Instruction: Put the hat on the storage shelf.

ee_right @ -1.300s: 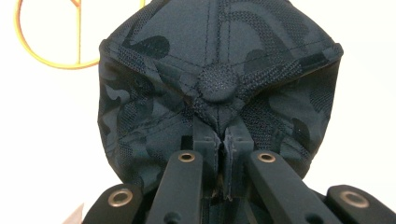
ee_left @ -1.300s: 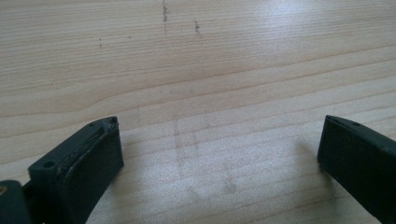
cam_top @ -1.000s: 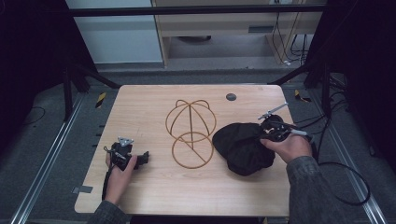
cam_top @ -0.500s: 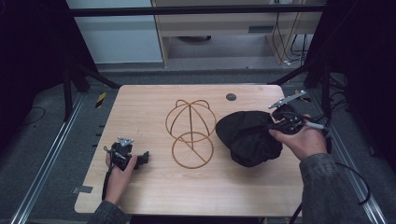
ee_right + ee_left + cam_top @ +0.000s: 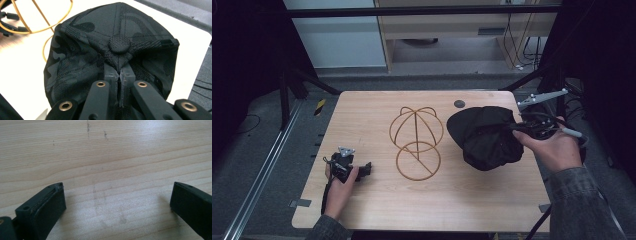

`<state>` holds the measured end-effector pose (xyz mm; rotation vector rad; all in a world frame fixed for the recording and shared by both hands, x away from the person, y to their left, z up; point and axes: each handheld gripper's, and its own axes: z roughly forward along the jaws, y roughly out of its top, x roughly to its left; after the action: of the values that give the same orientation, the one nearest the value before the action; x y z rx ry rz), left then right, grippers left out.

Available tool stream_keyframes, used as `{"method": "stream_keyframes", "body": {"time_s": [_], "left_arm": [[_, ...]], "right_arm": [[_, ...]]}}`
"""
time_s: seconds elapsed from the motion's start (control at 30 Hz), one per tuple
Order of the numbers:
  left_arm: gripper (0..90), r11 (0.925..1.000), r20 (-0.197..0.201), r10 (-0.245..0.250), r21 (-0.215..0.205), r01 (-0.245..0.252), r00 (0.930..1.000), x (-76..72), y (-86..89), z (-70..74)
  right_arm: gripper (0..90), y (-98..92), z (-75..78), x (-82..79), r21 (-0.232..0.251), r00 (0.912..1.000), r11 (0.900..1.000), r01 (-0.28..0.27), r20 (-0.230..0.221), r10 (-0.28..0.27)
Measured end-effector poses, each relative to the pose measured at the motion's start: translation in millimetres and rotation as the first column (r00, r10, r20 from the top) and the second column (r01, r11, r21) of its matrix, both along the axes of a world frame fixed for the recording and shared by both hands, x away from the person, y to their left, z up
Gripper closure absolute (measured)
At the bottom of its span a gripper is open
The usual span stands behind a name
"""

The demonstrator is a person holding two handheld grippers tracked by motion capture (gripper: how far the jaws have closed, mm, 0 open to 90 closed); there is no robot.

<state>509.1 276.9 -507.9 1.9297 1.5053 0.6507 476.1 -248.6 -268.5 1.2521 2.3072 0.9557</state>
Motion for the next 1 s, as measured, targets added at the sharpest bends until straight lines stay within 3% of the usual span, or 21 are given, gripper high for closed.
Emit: {"method": "stream_keyframes", "body": {"time_s": [0.37,1.0], "left_arm": [[0.0,1.0000,0.000,0.000,0.000,0.000,1.0000,0.0,0.0,0.0],[0.0,1.0000,-0.003,0.000,0.002,0.000,1.0000,-0.1,0.1,0.3]], "right_arm": [[87.3,-3.8,15.5,-5.8,0.017,0.9991,1.000,0.018,0.038,-0.019],[87.3,12.7,49.1,4.9,0.029,0.9926,0.999,0.045,0.112,-0.048]]}}
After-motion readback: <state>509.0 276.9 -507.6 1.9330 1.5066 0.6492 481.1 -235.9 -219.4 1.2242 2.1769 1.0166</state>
